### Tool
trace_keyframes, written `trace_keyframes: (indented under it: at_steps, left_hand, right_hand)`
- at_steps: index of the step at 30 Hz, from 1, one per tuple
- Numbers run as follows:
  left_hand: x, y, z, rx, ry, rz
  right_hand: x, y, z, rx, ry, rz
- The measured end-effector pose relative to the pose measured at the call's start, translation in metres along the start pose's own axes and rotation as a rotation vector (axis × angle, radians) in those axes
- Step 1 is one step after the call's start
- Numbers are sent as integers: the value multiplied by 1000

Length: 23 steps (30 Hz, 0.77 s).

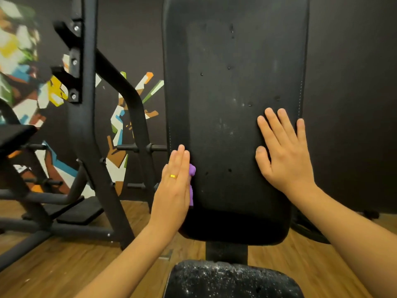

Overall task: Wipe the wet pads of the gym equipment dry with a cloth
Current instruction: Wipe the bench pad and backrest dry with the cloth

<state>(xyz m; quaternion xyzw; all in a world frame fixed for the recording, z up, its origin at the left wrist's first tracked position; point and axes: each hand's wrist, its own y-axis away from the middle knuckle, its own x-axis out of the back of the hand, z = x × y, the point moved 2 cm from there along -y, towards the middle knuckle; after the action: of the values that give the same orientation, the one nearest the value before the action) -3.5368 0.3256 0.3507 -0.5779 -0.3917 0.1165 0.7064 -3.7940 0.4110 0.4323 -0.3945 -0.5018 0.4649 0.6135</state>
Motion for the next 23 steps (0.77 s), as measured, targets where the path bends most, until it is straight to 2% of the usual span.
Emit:
trace_keyframes:
  at_steps: [3, 9, 18, 20, 23]
  left_hand:
    - [17, -42, 5, 18, 64, 116]
    - [39, -123, -3, 32, -71, 151]
    - [24, -67, -2, 40, -17, 78]
    - [25, -74, -4, 26, 47, 91]
    - [30, -106, -2, 26, -2, 150]
  right_hand:
    - [-1, -1, 1, 3, -16, 9]
    - [-2, -1, 1, 9, -8, 1]
    - [-1, 0, 0, 4, -15, -10]
    - [-1, 0, 1, 4, -20, -7]
    - [-1, -1, 2, 8, -26, -1]
